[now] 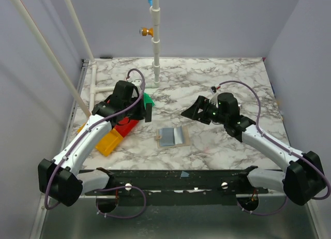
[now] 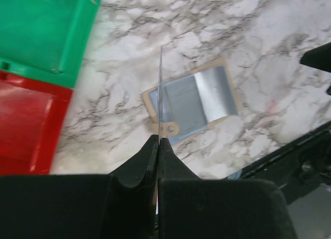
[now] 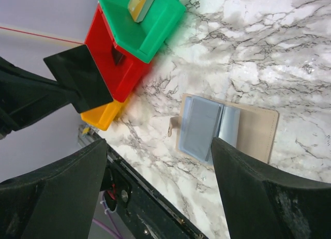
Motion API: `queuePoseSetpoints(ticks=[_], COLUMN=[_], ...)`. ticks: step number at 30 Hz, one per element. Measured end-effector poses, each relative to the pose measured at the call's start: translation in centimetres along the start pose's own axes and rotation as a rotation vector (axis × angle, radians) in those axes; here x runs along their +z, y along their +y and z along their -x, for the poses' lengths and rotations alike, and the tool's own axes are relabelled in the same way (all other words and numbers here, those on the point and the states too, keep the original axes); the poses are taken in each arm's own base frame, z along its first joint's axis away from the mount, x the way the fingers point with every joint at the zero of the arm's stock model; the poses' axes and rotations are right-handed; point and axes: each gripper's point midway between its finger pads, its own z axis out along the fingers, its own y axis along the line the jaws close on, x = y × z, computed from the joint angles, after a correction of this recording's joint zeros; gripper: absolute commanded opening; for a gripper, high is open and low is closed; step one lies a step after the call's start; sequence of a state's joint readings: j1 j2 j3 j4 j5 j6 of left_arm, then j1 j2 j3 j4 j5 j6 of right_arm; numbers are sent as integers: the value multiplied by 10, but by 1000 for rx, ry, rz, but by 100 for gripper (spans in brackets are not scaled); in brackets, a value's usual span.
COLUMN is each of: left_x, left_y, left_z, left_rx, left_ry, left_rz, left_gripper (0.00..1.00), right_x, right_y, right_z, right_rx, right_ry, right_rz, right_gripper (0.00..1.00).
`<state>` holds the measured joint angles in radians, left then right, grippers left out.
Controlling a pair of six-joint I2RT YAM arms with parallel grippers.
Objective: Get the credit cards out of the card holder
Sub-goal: Place the credit card in the storage box.
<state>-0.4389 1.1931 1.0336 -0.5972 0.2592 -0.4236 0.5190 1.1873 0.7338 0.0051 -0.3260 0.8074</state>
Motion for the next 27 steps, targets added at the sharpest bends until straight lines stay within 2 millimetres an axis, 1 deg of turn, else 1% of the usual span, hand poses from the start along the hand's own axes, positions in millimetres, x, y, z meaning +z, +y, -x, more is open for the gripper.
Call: queuePoseSetpoints(ticks=[3, 7, 13, 18, 23, 27], left_x=[-11, -21, -27, -30, -36, -41], left_y=[18, 48, 103, 139, 166, 180], left_z=[6, 12, 5, 1, 0, 1], left_rx=[68, 139, 216, 266, 319, 359], left_ry=[4, 17, 102, 169, 229, 263], left_rz=[115, 289, 580, 787, 962, 1061], left_gripper=[0, 0, 0, 0, 0, 0], right_x=[-2, -4, -5, -8, -9, -12], right_y=[-1, -3, -4, -2, -2, -1], right_z=[1, 1, 1, 2, 1, 1], right_rx=[-17, -34, -48, -53, -52, -57], right_ry=[-5, -9, -10, -16, -12, -13], right_rz=[-8, -18, -22, -17, -19, -18], right_gripper=[85, 85, 85, 85, 85, 85])
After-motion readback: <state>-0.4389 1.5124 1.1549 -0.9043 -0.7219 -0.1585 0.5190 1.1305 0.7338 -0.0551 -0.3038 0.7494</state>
